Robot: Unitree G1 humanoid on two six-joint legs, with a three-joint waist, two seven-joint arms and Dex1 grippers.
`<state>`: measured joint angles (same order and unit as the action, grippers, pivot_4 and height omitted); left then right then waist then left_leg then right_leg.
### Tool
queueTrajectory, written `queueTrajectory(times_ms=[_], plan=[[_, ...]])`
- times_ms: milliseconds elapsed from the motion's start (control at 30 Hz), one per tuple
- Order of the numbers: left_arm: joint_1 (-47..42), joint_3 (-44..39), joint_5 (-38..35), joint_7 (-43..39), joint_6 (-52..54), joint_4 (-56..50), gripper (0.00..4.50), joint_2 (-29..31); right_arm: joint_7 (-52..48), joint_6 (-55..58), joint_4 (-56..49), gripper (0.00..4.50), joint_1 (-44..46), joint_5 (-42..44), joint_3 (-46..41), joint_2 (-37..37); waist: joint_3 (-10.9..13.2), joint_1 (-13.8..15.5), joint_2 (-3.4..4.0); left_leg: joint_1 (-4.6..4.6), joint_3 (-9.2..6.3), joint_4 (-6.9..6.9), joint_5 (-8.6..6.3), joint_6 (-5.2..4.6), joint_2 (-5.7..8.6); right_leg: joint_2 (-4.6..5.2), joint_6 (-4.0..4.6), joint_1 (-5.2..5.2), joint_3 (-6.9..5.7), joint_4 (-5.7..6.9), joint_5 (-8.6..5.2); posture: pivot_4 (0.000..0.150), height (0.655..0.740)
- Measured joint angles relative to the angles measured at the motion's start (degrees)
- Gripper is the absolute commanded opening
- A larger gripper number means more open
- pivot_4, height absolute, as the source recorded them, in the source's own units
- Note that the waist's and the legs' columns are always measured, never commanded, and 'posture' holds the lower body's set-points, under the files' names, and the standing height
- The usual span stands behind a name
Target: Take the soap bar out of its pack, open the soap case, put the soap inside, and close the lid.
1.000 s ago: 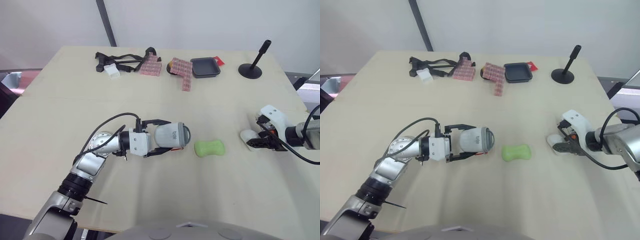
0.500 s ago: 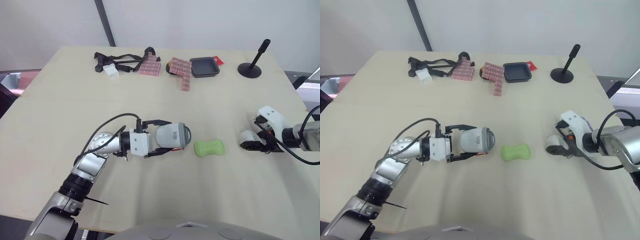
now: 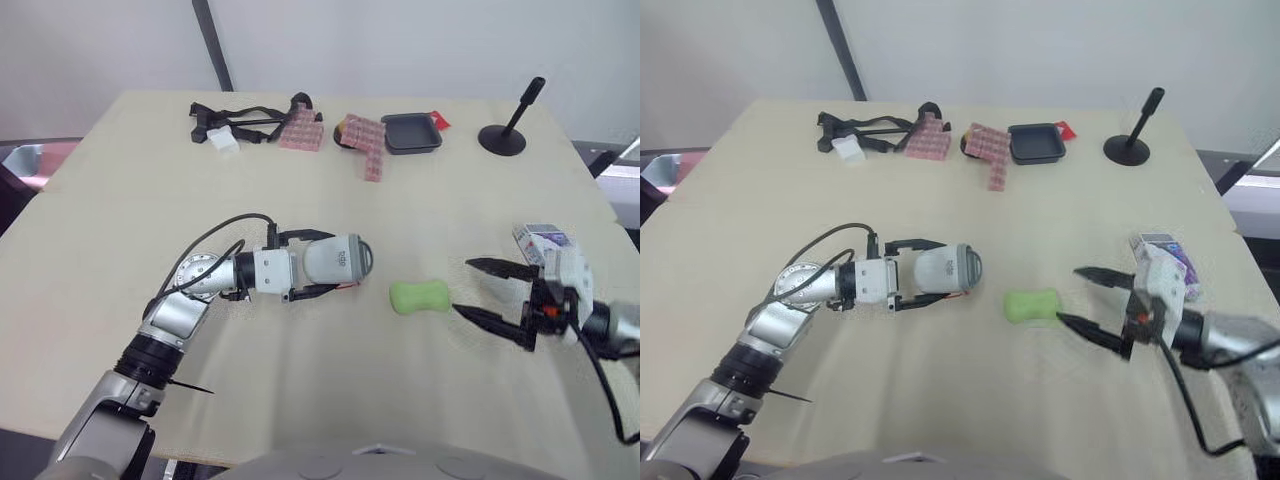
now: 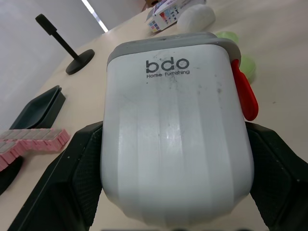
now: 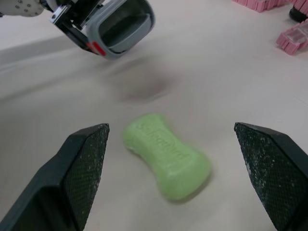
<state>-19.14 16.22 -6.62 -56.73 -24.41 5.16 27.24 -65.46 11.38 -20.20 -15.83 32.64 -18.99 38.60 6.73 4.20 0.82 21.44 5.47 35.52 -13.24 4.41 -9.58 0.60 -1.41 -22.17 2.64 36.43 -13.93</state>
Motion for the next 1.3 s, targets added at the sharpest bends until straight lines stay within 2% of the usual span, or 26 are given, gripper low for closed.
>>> queueTrajectory(times_ms=[200,400,700,1300], plan=[[-0.3,0.0,-0.5,-1.3,1.1,0.6,3.48,0.3,-5.5,-21.3,5.0,4.47,-7.4,-7.3,3.4,-5.8,0.0,-1.0,-0.07,-0.04,-0.05,0.04,-0.10,-0.33,-0.05,0.01,0.01,0.02,-0.11,0.07,-0.01,0.150,0.7400],[-0.2,0.0,-0.5,-2.6,3.0,0.6,3.48,0.9,-6.1,-30.6,8.0,4.47,-8.9,-10.2,8.4,-7.3,0.0,-1.7,-0.07,-0.05,-0.07,0.04,-0.08,-0.40,0.00,0.07,0.01,0.05,-0.12,0.08,0.00,0.150,0.7400],[-1.6,0.7,-2.4,-6.4,18.3,-4.2,3.48,4.1,-1.6,-31.1,8.0,4.47,-8.0,-10.9,9.8,-7.3,0.0,-1.6,-0.07,-0.05,-0.09,0.03,-0.07,-0.39,0.01,0.07,0.00,0.06,-0.15,0.07,0.00,0.150,0.7400],[-7.2,9.4,5.3,-10.7,37.2,-17.7,3.48,8.9,1.8,-29.8,5.7,4.47,-9.2,-10.2,10.2,-6.4,0.0,-1.4,-0.07,-0.07,-0.09,-0.12,0.07,-0.14,0.04,0.09,-0.01,0.12,-0.16,-0.08,0.00,0.150,0.7400]])
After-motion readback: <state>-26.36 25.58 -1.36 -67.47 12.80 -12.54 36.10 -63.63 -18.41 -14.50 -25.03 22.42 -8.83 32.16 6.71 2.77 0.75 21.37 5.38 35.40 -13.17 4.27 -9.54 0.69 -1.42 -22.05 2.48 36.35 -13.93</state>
